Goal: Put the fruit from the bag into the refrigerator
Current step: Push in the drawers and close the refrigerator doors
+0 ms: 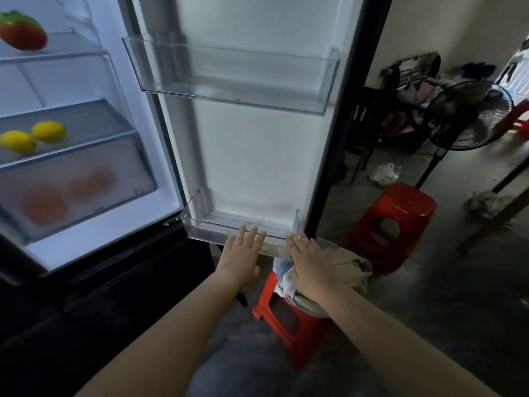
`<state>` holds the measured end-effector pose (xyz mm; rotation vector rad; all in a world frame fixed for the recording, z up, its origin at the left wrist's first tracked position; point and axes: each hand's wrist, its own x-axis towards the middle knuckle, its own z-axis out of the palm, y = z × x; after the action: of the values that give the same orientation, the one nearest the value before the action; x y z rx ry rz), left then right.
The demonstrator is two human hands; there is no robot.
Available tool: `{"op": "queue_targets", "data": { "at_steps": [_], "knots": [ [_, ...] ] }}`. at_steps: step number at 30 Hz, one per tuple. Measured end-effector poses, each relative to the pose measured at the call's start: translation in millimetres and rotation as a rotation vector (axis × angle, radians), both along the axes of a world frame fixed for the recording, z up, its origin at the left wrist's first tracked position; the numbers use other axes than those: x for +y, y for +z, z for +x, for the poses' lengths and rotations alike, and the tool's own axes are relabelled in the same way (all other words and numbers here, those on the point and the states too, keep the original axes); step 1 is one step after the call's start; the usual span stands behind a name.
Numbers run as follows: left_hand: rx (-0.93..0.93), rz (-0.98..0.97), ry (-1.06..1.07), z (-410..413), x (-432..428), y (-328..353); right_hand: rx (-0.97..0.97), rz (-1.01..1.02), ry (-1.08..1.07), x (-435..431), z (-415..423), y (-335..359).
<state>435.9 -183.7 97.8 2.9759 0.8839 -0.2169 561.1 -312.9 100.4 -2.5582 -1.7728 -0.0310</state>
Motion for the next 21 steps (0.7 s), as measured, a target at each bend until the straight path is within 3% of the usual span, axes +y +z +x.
{"op": "queue_targets", "data": {
  "at_steps": [8,14,18,21],
  "knots": [
    [0.004,0.059,0.046,-59,-10,-7,0.062,0.162,0.288,-31,-23,-7],
    [-0.059,0.007,0.141,-107,-15,-12,-0.146,0.390,0.263,-40,-20,8],
    [-0.064,0.007,0.191,-135,-17,-11,-0.337,0.381,0.422,-35,-28,-7],
    [-0.058,0.009,0.247,-153,-15,-10,-0.317,0.490,0.511,-31,-41,-13]
  ]
}}
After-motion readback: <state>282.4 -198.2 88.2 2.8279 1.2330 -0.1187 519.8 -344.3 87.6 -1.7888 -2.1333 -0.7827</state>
